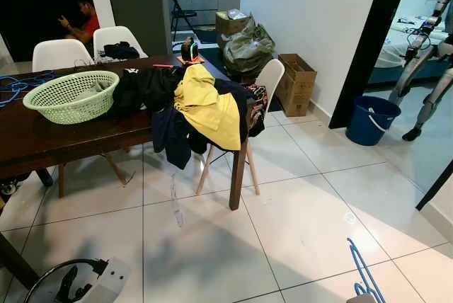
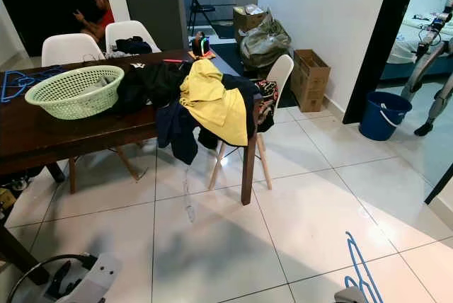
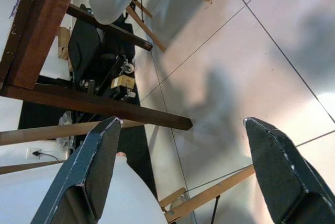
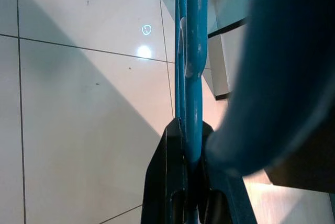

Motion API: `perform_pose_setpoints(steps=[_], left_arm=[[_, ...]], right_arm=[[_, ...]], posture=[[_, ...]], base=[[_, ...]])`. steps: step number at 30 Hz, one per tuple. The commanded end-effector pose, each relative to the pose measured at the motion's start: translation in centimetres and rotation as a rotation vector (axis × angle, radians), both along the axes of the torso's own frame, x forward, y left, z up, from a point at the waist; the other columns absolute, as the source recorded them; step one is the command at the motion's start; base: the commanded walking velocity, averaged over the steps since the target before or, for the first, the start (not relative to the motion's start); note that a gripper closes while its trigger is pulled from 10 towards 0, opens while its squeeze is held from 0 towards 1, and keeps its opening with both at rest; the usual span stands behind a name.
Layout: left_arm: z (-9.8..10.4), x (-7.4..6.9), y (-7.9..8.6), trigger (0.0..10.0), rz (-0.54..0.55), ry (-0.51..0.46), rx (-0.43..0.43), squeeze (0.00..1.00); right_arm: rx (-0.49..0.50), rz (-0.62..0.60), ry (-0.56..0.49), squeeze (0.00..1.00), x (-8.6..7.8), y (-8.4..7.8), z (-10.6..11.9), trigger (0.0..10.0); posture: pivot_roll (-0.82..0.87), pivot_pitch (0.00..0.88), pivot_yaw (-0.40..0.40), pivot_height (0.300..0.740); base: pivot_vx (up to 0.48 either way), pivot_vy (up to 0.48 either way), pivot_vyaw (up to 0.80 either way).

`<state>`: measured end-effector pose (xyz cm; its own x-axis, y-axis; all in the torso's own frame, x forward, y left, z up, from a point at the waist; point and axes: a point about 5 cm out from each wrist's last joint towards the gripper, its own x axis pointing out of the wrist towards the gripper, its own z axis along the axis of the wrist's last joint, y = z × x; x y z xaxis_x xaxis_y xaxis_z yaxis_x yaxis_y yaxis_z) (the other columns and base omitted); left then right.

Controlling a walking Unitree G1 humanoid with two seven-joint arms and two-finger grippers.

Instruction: Hang hanger

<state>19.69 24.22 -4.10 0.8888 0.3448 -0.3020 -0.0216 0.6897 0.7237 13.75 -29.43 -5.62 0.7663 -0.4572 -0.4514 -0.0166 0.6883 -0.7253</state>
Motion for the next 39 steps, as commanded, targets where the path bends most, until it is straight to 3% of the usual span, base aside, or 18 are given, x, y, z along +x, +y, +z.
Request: perform_pose_setpoints(steps=[1,39], left_arm=[[-0.30,-0.22,-0.16,10.0,-0.008,0.024,0.004,0.00],[-0.32,-0.17,-0.21,10.0,-0.008,0.026,0.004,0.00]], right_arm=[[0.003,-0.010,0.009,0.00,-0.06,-0.11,-0.05,10.0],[0.003,-0.011,0.010,0.00,-0.02,-0.12,-0.04,10.0]], posture=[[0.00,0.000,-0.008,0.740],[0.01,0.000,-0.010,0.740]], base=[[0.000,0.000,0.00],[0.000,0.000,0.00]])
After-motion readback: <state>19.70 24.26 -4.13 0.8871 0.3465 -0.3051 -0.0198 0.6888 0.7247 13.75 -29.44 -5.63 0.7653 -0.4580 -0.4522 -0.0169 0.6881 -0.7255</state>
